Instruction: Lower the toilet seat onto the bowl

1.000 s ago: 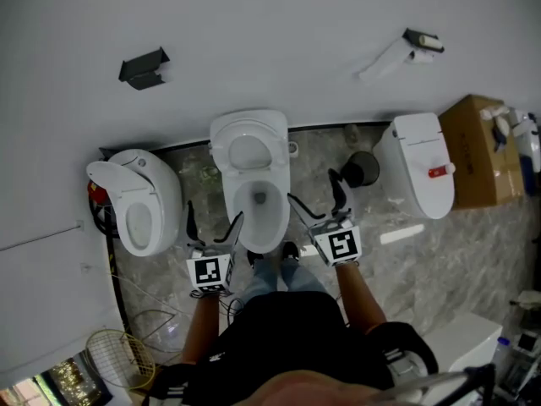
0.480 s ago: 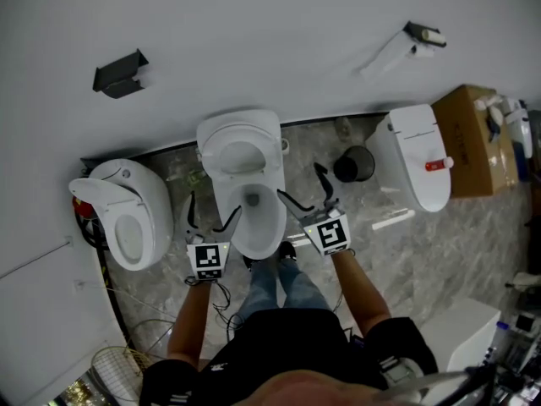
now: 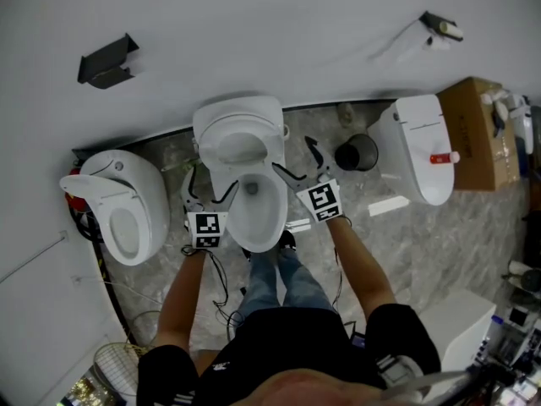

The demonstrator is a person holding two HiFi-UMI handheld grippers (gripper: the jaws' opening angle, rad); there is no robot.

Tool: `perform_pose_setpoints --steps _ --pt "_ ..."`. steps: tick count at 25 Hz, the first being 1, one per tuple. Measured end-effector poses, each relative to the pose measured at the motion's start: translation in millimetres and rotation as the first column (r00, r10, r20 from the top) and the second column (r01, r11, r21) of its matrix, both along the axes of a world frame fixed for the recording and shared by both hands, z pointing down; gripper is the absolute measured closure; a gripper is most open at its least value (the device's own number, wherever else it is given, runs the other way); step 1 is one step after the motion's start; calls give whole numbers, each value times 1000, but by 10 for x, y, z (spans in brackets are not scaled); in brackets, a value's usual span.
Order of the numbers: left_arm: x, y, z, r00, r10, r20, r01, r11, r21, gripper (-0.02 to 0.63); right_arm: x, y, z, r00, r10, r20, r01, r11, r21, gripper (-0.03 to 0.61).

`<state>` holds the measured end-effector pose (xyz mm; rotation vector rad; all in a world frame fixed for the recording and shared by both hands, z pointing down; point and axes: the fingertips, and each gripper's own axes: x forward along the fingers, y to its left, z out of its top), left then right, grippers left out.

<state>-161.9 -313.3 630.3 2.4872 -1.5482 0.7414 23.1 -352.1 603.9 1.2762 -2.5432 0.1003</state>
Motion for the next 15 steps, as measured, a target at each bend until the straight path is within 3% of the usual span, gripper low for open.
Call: perform_pose_setpoints --steps 6,10,15 --pt "-58 -332 417 1000 12 12 -11 998 -55 124 -119 -277 465 999 -28 -40 25 998 -61 132" --pt "-89 -559 687 1000 19 -23 -21 996 -92 130 -210 -490 718 997 -35 -63 30 996 -78 190" --pt "-106 -731 1059 997 48 54 -40 989 -144 132 -333 -705 1016 991 -68 -119 55 993 -107 195"
